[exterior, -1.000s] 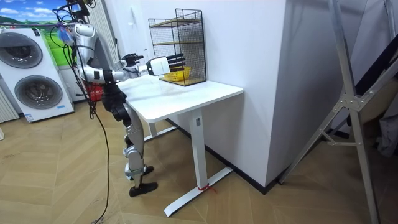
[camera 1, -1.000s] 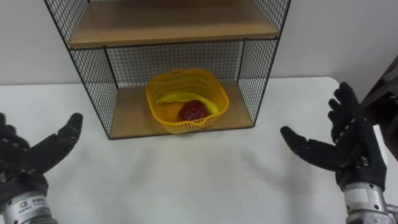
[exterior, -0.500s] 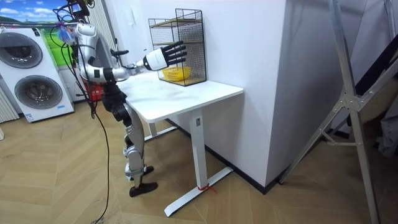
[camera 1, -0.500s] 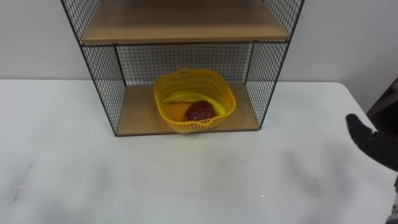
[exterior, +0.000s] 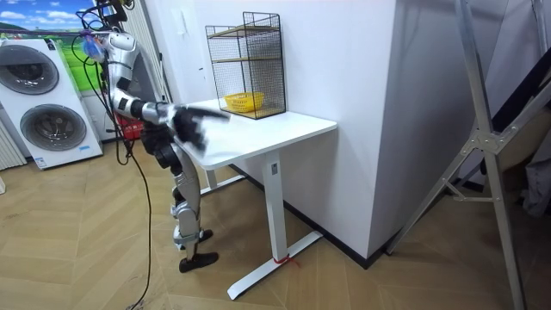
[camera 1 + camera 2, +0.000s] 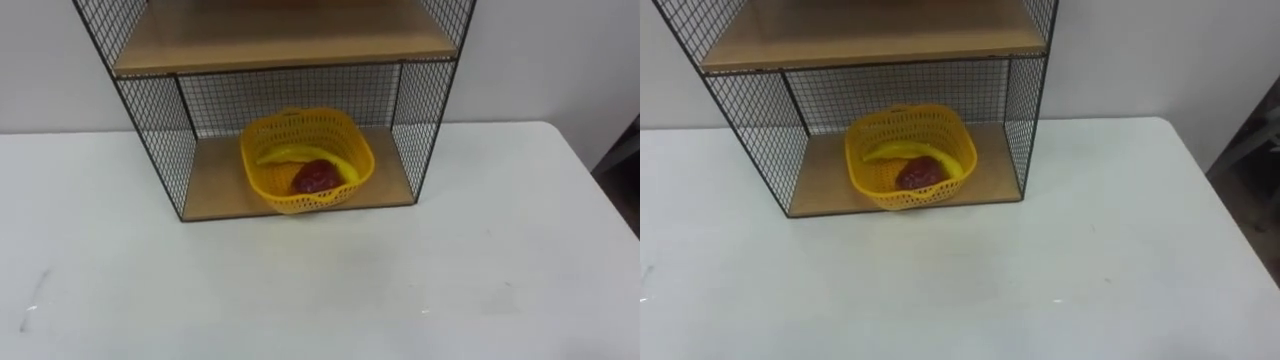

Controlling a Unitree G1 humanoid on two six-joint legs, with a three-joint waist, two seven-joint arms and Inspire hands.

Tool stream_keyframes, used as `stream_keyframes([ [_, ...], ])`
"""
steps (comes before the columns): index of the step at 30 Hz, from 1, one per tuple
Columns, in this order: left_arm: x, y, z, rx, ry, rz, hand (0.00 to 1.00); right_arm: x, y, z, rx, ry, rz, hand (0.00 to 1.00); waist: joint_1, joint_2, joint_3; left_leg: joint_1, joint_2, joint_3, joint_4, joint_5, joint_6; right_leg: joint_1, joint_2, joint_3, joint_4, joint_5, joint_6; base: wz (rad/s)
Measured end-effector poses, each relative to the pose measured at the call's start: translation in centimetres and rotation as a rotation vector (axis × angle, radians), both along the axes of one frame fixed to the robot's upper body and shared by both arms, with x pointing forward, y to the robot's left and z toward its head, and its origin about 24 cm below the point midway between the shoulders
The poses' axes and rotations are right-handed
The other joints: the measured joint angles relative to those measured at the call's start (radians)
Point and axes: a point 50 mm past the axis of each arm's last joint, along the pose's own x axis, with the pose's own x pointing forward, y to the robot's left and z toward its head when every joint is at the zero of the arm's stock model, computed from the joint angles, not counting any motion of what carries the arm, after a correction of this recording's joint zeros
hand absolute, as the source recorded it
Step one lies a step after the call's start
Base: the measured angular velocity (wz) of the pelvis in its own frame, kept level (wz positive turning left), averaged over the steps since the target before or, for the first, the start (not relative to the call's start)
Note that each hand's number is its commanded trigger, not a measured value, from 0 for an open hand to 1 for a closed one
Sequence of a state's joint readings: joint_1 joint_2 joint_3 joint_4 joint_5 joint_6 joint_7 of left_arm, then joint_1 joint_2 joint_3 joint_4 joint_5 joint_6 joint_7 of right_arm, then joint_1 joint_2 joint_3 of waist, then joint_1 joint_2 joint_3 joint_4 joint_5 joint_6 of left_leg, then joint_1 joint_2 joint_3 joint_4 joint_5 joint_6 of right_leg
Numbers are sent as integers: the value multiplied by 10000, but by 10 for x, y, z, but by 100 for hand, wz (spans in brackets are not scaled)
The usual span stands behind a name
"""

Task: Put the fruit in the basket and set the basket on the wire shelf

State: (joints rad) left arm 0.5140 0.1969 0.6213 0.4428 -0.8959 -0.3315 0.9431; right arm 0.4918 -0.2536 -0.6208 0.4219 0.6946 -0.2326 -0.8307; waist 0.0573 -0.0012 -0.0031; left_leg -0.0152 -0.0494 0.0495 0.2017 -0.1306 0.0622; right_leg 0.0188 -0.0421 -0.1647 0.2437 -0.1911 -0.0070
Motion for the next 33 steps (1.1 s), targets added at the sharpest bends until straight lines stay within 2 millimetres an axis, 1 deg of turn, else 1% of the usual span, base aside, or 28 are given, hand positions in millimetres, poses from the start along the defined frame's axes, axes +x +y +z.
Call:
stream_keyframes([
  [2, -25, -12, -25, -1426, 477, 854, 0, -33, 7, -27, 1345, 692, -1362, 0, -36, 34, -23, -6, 5, 0, 3, -2, -5, 10, 0, 3, -1, -35, -47, 0],
  [3, -31, -15, -30, -1671, 585, 1035, 0, -41, 10, -32, 1627, 864, -1698, 0, -37, 39, -32, -6, 6, -2, 3, -7, -10, 11, 0, 3, 0, -51, -61, 0],
  [5, -53, -26, -43, -2402, 1210, 1326, 0, -71, 26, -52, 2711, 1445, -2995, 0, -106, 17, -66, -31, 6, -50, 2, -11, -12, 20, -11, -72, -1, -73, -77, 7],
  [6, -58, -30, -46, -2606, 1389, 1339, 0, -75, 31, -57, 2961, 1614, -3211, 0, -157, 10, -71, -42, 6, -67, 2, -18, -2, 19, -12, -87, -5, -75, -80, 9],
  [7, -67, -38, -53, -3113, 1740, 1315, 0, -78, 41, -67, 3436, 1830, -3506, 0, -266, 8, -72, -61, 7, -82, 3, -41, 34, 18, -14, -123, -12, -75, -81, 7],
  [8, -71, -45, -59, -3583, 2014, 1124, 0, -80, 52, -75, 3898, 2024, -3629, 0, -373, 6, -74, -68, 13, -82, 3, -47, 27, 18, -16, -148, -12, -74, -81, 5],
  [9, -72, -49, -62, -3796, 2139, 916, 0, -80, 57, -79, 4108, 2078, -3624, 0, -403, 8, -75, -69, 15, -81, 3, -49, 24, 18, -16, -149, -10, -70, -83, 0],
  [10, -72, -56, -68, -4237, 2523, 309, 0, -80, 66, -86, 4499, 2356, -3569, 0, -473, 13, -76, -67, 17, -79, 7, -51, 23, 17, -15, -147, -6, -65, -82, 0],
  [11, -71, -62, -74, -4699, 2913, -370, 0, -77, 74, -93, 4950, 2563, -3424, 0, -521, 15, -77, -50, 16, -78, 10, -52, 23, 28, -10, -128, 1, -61, -76, -3],
  [12, -70, -64, -76, -4889, 3056, -691, 0, -76, 77, -97, 5189, 2646, -3366, 0, -522, 16, -75, -13, 15, -78, 3, -53, 24, 60, -4, -108, -7, -48, -60, -3],
  [13, -68, -68, -81, -5266, 3353, -1418, 0, -74, 83, -102, 5616, 2881, -3173, 0, -517, 20, -61, 98, 13, -77, -34, -56, 26, 169, 11, -68, -50, -39, -50, -5],
  [14, -65, -73, -86, -5711, 3605, -2260, 0, -69, 87, -106, 5965, 2978, -2807, 0, -517, 26, -63, 132, 13, -67, -34, -58, 29, 201, 13, -45, -46, -30, -42, -4],
  [15, -64, -76, -89, -5942, 3752, -2733, 0, -67, 89, -108, 6134, 2996, -2583, 0, -532, 31, -62, 147, 12, -66, -35, -58, 29, 222, 13, -46, -53, -20, -34, 0],
  [17, -56, -85, -97, -6796, 4557, -4860, 0, -63, 96, -116, 6786, 3552, -1475, 0, -547, 19, -61, 272, 12, -67, -35, -69, 32, 359, 8, -66, -62, -50, -72, 0],
  [18, -54, -88, -100, -7021, 4698, -5361, 0, -62, 99, -118, 7011, 3656, -1185, 0, -535, 16, -62, 276, 13, -66, -35, -77, 28, 362, 7, -65, -61, -56, -82, 0],
  [20, -47, -102, -108, -7918, 5584, -7479, 0, -55, 107, -125, 7838, 3944, 89, 0, -537, -26, -76, 266, 11, -73, -64, -80, 25, 363, 3, -93, -79, -34, -70, 2],
  [21, -45, -104, -110, -8112, 5850, -8032, 0, -52, 110, -127, 8052, 4088, 486, 0, -518, -45, -80, 266, 11, -80, -64, -79, 24, 364, 5, -99, -80, -25, -62, 0],
  [23, -35, -110, -114, -8616, 6668, -9821, 0, -47, 117, -133, 8688, 5211, 2466, 0, -528, -115, -71, 287, 25, -80, -60, -78, 22, 403, 18, -140, -131, 27, -76, 0],
  [24, -32, -111, -116, -8705, 6843, -10176, 0, -44, 118, -134, 8780, 5466, 2992, 0, -532, -120, -62, 306, 28, -94, -57, -78, 20, 447, 35, -137, -182, 41, -74, 0],
  [25, -25, -113, -118, -8871, 7151, -10840, 0, -36, 119, -136, 8937, 5989, 4141, 0, -498, -128, -47, 337, 37, -100, -54, -72, 11, 503, 56, -127, -246, 72, -73, 0],
  [26, -17, -115, -120, -8986, 7407, -11520, 0, -27, 121, -138, 9073, 6478, 5230, 0, -472, -144, -37, 355, 38, -99, -48, -23, -60, 515, 63, -121, -245, 65, -75, 0],
  [29, -2, -120, -124, -9303, 7589, -12637, 0, -9, 126, -142, 9465, 6883, 6979, 0, -487, -146, -32, 442, 46, -99, -22, -7, -81, 599, 94, -64, -275, 37, -125, -5],
  [33, 11, -122, -126, -9399, 7835, -13601, 0, 6, 131, -145, 9786, 7288, 8544, 0, -488, -150, -29, 433, 50, -127, -21, -7, -82, 613, 100, -114, -366, 62, -130, 3],
])
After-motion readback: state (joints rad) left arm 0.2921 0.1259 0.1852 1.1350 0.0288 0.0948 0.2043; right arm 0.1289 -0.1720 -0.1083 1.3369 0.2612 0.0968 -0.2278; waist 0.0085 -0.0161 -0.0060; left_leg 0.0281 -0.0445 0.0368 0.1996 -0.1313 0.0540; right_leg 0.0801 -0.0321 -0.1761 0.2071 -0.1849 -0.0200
